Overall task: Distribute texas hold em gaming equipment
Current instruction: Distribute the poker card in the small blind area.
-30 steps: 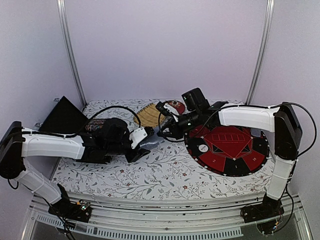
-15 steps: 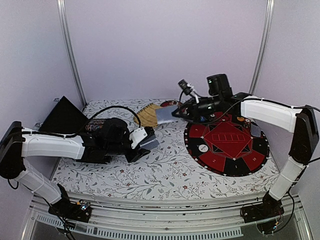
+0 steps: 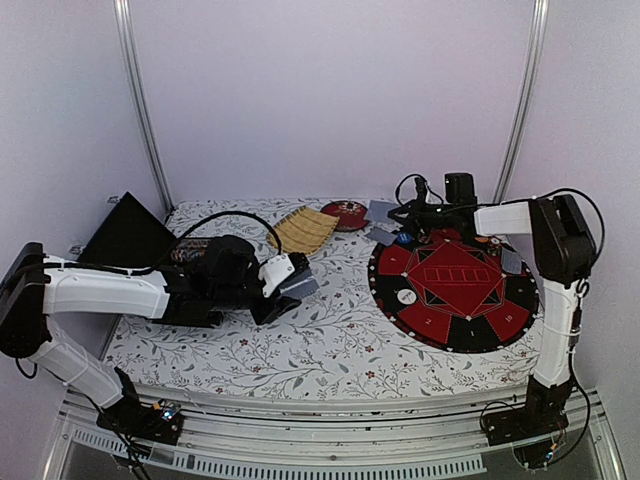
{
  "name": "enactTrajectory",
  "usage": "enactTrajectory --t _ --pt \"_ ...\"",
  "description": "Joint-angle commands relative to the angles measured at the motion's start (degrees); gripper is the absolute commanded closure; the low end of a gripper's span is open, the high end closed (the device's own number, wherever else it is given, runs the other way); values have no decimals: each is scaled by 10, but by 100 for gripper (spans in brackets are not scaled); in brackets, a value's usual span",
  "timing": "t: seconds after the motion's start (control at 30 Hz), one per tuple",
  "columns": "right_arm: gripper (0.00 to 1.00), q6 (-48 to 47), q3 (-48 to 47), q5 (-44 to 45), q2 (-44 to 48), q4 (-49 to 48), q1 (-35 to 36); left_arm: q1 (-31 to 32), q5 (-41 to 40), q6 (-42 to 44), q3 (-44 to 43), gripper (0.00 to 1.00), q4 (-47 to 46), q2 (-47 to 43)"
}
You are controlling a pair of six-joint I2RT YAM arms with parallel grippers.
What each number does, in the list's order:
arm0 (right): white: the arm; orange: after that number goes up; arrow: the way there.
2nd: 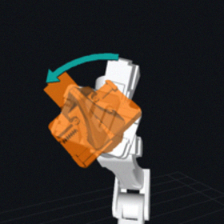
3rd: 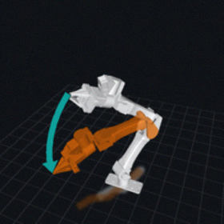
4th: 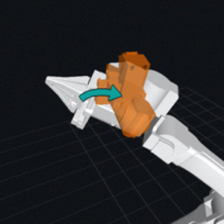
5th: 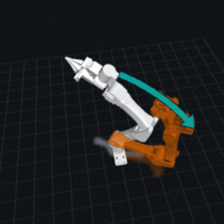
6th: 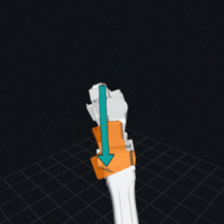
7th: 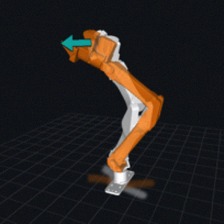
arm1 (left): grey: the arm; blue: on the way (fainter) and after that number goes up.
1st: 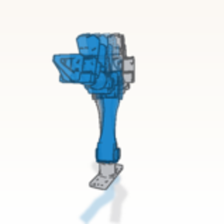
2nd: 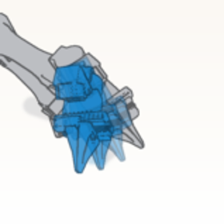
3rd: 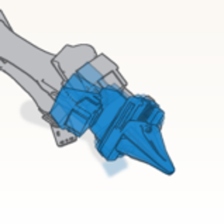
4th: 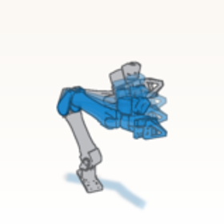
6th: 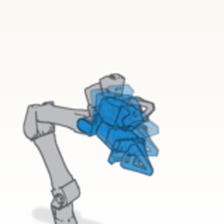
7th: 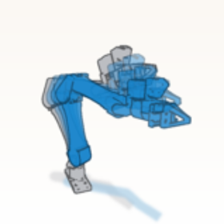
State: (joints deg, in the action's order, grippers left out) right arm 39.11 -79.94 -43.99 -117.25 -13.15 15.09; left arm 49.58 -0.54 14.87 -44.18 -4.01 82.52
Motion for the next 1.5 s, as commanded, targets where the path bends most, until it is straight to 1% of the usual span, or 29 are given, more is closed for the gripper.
enactTrajectory --t 0.0,0.17,0.3,0.7,0.73,0.77,0.8,0.83,0.9,1.1,1.13,1.3,1.37,1.47 --pt "99 119 -70 43 -79 -35 1 -7 1 -4 2 48 -15 -11" --pt "98 147 -117 83 -149 -20 -3 -7 1 -6 4 48 -14 -14" --pt "98 182 -126 96 -194 -17 -5 -7 -2 -4 7 48 -14 -17" --pt "97 199 -137 115 -223 -2 -5 -8 -2 -3 9 48 -20 -15" --pt "94 200 -137 115 -224 -2 -5 -7 -2 -3 9 48 -19 -16" --pt "87 201 -138 114 -226 -2 -5 -7 -3 -3 9 48 -18 -16" --pt "77 202 -138 114 -227 -1 -5 -7 -3 -2 9 48 -18 -16" --pt "71 203 -138 113 -226 0 -5 -7 -4 -2 10 48 -17 -17" --pt "64 203 -138 109 -222 1 -5 -7 -5 -3 11 48 -17 -19" --pt "47 186 -125 122 -187 6 -4 -8 -3 -2 11 48 -17 -17" --pt "43 181 -122 124 -181 6 -4 -8 -2 -2 11 48 -18 -17" --pt "17 163 -103 136 -135 13 -2 -8 -3 -1 9 48 -18 -16" --pt "0 159 -94 140 -125 14 0 -8 -3 -1 9 48 -19 -16" --pt "1 158 -80 143 -111 13 1 -8 -2 -1 8 48 -18 -17"
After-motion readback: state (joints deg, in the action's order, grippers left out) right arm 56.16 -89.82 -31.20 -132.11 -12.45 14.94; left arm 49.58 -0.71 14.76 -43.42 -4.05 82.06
